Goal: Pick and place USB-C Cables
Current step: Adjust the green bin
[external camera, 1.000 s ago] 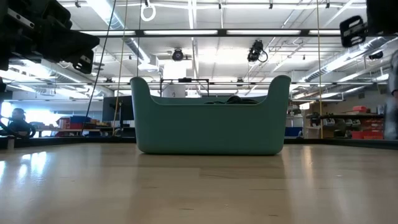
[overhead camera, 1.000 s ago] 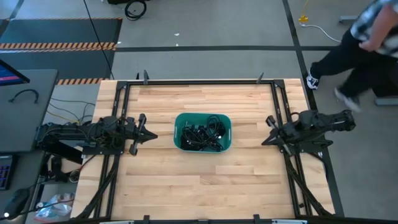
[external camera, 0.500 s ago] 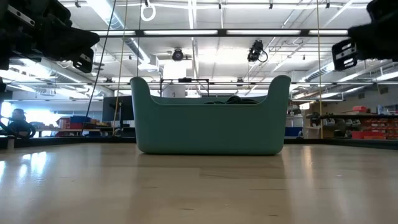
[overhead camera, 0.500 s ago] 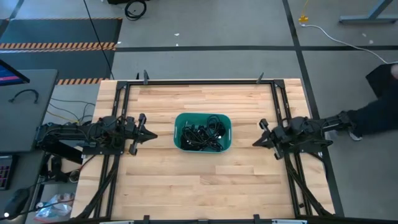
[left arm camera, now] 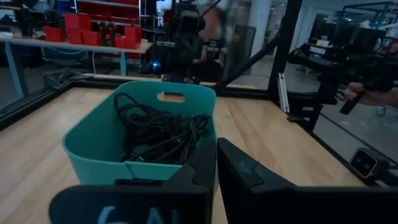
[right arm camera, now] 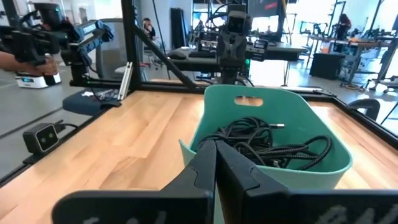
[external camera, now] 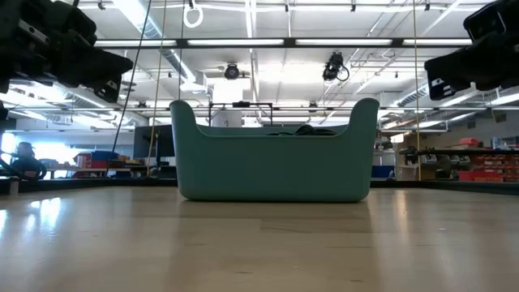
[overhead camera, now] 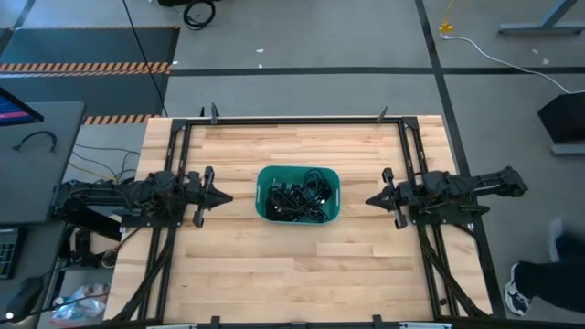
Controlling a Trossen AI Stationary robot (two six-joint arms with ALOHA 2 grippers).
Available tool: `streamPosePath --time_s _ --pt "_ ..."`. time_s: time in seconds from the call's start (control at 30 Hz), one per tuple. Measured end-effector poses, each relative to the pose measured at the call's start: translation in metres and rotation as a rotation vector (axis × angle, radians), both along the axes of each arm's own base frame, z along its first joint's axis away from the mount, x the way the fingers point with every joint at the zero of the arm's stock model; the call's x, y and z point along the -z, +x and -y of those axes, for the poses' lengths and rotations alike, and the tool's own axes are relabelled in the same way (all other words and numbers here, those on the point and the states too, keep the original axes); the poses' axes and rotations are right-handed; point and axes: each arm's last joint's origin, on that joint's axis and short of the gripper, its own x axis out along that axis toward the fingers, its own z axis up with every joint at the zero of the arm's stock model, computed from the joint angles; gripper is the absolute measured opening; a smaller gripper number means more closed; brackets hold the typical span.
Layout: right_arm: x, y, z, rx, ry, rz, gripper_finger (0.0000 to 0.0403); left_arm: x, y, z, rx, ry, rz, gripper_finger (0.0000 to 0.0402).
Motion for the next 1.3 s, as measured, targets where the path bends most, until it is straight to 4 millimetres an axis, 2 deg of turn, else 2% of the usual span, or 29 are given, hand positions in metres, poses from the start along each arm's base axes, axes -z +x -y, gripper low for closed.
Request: streamPosePath --time_s 0.3,0.57,1.3 --pt "0.002 0.001 0.000 0.000 -0.002 -0.019 0.0016 -0.006 0.000 0.000 -0.001 0.077 0.069 0.0021" --pt "0.002 0.001 0.000 0.000 -0.002 -0.020 0.0016 -0.002 0.000 0.000 -0.001 0.076 0.106 0.0021" --pt "0.000 0.001 0.000 -0.001 -0.001 -0.006 0.0016 0.004 0.000 0.000 0.001 0.017 0.043 0.0021"
